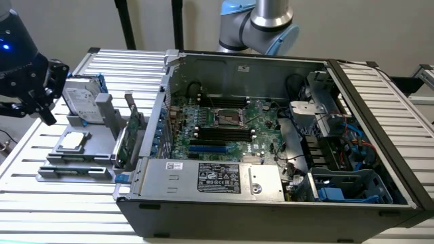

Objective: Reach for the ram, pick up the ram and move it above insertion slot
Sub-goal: 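Pick up the ram and move it above insertion slot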

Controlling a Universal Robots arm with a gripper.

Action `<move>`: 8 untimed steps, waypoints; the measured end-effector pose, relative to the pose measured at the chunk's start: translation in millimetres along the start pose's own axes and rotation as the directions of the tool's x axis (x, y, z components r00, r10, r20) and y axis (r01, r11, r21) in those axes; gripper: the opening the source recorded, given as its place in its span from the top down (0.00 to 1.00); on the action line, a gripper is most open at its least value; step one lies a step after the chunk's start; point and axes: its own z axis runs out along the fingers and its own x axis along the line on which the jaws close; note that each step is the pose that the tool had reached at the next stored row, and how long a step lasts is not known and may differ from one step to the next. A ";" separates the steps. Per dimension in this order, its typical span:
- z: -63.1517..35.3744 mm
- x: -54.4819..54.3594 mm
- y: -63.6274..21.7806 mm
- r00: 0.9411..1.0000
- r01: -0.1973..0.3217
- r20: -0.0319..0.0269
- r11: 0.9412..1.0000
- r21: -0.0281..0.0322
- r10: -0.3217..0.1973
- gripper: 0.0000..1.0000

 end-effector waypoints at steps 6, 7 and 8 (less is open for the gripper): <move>0.8 0.0 -0.1 0.994 0.107 -0.005 0.994 0.000 -0.107 0.89; 0.9 0.0 -0.1 0.992 0.126 -0.006 0.992 0.000 -0.126 0.89; 1.1 0.0 -0.1 0.990 0.144 -0.007 0.990 0.000 -0.144 0.89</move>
